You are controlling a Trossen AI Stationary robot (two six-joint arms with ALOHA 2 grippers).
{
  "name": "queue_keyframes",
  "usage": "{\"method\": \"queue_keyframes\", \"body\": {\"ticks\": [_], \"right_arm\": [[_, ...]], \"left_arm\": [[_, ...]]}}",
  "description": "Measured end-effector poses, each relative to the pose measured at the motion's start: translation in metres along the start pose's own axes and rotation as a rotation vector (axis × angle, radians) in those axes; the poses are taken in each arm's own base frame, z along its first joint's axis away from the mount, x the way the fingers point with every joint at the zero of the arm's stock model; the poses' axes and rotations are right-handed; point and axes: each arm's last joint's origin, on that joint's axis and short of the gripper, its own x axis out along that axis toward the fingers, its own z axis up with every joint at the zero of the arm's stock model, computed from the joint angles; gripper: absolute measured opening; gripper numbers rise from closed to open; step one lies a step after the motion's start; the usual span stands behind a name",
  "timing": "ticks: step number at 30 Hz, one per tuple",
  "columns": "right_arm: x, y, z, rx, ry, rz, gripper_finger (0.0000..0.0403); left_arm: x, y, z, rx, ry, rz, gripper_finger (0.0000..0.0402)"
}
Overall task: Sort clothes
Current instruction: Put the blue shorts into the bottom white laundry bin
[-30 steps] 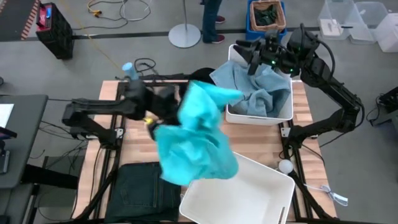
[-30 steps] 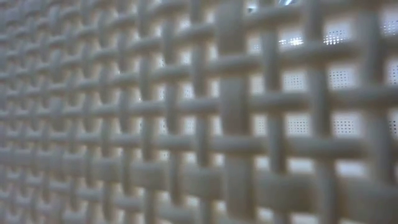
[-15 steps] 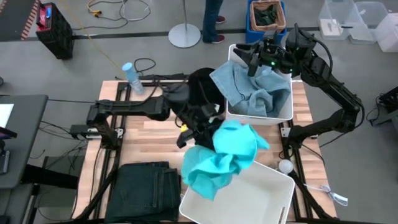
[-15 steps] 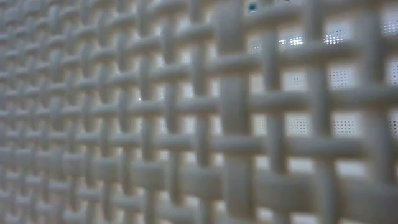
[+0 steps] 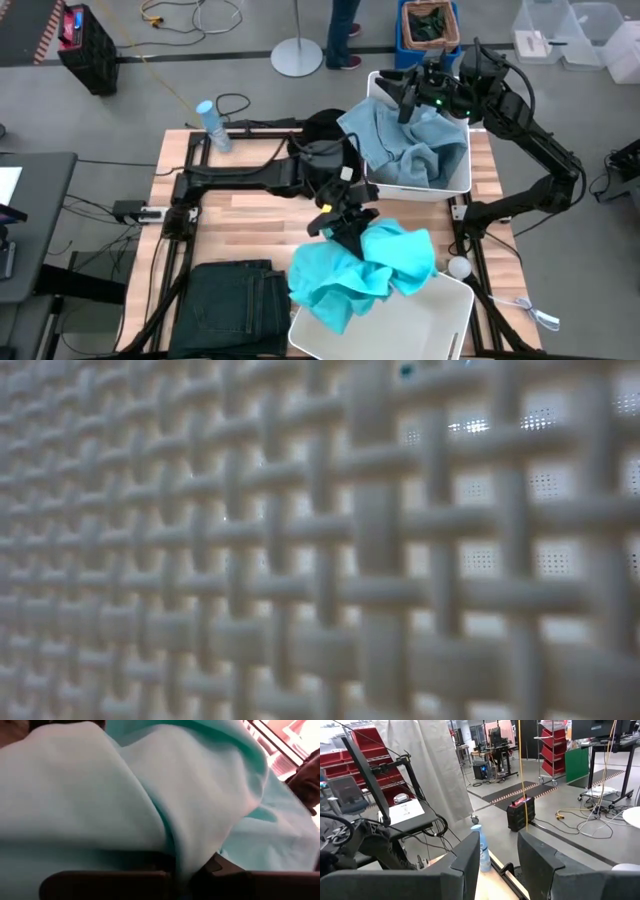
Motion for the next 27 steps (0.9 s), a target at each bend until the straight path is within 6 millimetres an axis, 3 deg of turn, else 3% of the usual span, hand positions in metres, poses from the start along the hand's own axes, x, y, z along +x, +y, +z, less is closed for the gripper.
{"method": "queue_keyframes", "body": {"ticks": [6,12,16,27], "right_arm": [[0.000,0.000,0.000,0.000,0.000,0.000,0.0148],[0.000,0.000,0.000,-0.001,0.002,0.000,0.0148],[0.000,0.000,0.000,-0.004,0.005,0.000,0.0148],[0.000,0.000,-0.001,-0.016,0.006,-0.001,0.0148]], "left_arm": [[0.009,0.003,0.011,0.019,0.010,-0.032,0.0016],[0.018,0.024,0.006,-0.070,0.037,-0.015,0.0016],[0.017,0.021,0.006,-0.074,0.046,-0.016,0.0019],[0.017,0.021,0.007,-0.031,-0.006,0.037,0.0164]]}}
